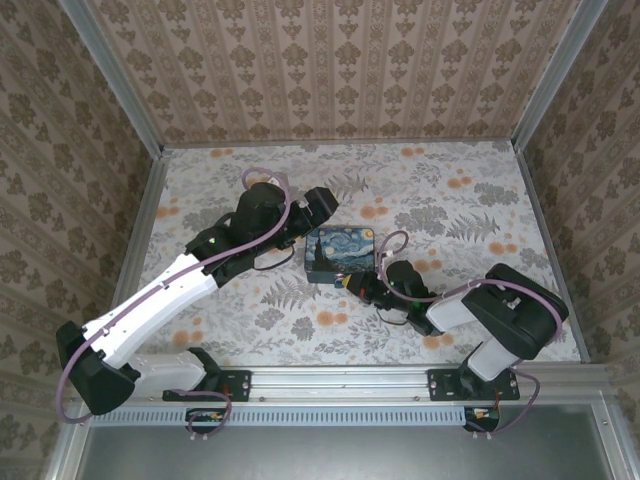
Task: Unlock the padlock with the key
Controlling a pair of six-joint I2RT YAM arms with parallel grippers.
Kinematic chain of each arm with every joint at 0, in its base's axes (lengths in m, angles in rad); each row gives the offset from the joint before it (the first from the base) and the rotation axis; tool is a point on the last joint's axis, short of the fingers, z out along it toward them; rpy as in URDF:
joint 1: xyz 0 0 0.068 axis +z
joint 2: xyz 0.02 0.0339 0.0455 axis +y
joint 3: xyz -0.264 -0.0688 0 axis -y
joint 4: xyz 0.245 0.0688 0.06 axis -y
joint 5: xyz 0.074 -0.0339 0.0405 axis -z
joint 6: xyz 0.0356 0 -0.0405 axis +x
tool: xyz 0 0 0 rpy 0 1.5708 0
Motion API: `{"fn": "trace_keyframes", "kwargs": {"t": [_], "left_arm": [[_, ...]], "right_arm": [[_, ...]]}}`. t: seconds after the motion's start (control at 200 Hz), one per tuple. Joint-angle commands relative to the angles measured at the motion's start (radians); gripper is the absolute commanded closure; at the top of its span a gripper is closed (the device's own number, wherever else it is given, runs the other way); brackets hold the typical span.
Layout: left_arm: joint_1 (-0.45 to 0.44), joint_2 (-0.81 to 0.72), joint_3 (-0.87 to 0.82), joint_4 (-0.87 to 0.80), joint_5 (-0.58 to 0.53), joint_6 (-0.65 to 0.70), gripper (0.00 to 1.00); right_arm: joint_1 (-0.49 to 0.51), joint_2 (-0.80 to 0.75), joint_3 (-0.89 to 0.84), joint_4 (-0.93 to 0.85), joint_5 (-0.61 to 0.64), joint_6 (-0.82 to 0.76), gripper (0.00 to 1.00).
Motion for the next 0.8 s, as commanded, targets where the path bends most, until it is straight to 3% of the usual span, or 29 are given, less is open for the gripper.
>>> {"fn": "trace_keyframes", "kwargs": {"t": [0.0, 0.305, 0.505, 0.66, 0.79], "left_arm": [[0.011, 0.005, 0.026, 0.008, 0.012, 0.019, 0.00], [0.023, 0.015, 0.014, 0.065, 0.034, 0.018, 0.00], [0.020, 0.038, 0.078, -0.008, 0.020, 0.061, 0.00], [0.022, 0.024, 0.007, 0.005, -0.014, 0.106, 0.00], [0.040, 0.020, -0.083, 0.024, -0.017, 0.148, 0.00]], "right_arm": [[-0.023, 0.034, 0.040, 0.080, -0.010, -0.010, 1.00], [-0.072, 0.147, 0.092, 0.172, -0.075, 0.016, 1.00], [-0.071, 0.171, 0.068, 0.245, -0.130, 0.053, 1.00], [-0.044, 0.064, 0.033, 0.190, -0.152, 0.047, 1.00], [-0.029, -0.101, 0.029, 0.012, -0.129, -0.003, 1.00]]}}
